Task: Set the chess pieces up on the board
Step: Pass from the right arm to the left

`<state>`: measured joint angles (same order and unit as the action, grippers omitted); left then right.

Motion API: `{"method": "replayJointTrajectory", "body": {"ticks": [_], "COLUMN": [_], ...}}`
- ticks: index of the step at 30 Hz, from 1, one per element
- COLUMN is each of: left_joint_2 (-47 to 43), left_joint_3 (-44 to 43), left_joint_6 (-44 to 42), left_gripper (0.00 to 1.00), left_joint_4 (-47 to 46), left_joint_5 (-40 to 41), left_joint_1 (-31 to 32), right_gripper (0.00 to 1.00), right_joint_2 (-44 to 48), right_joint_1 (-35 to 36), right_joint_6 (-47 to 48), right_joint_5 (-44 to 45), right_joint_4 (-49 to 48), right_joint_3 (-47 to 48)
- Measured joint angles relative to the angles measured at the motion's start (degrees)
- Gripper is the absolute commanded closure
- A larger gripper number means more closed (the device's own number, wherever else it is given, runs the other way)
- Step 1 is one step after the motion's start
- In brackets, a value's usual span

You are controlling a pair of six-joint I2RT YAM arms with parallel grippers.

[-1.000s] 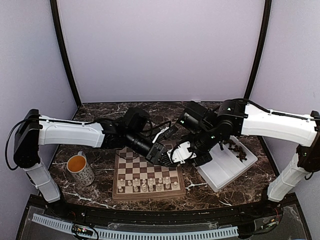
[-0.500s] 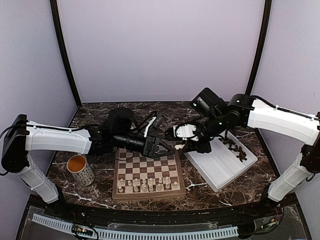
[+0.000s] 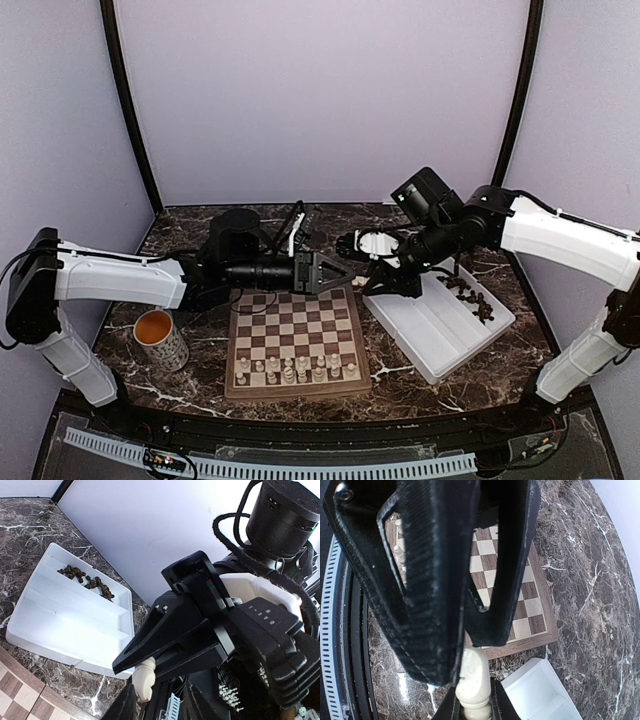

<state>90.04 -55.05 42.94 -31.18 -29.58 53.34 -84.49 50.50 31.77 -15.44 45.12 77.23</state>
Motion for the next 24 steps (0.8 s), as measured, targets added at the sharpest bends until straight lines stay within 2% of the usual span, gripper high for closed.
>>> {"method": "replayJointTrajectory", "body": {"ticks": [8,12,18,24], "left_joint_2": [0.31,1.20,2.60,3.72], "left_joint_3": [-0.02,-0.26,-1.27,-1.70], "left_joint_6": [1.20,1.92,3.28,4.50], "left_gripper": [0.63,0.69,0.86,0.94], "left_joint_4": [0.90,1.03,-0.31,-1.86], "left_joint_5": [3.10,3.26,1.62,-0.17], "left_joint_1": [0.00,0.00,0.00,-0.15], "right_gripper": [0.88,0.88,0.88,0.85], "right_joint_2": [0.72,0.72,0.72,0.72], "right_joint_1": [-0.04,-0.04,-0.07,-0.11], "right_joint_6": [-0.83,-0.90,-1.09,-1.33], "right_joint_5": [-1.09,-1.03,-0.72,0.33], "right_joint_4": [-1.01,-1.55,-1.53,-1.44], "right_joint_3": [-0.44,-0.44,-0.55,-0.55]}}
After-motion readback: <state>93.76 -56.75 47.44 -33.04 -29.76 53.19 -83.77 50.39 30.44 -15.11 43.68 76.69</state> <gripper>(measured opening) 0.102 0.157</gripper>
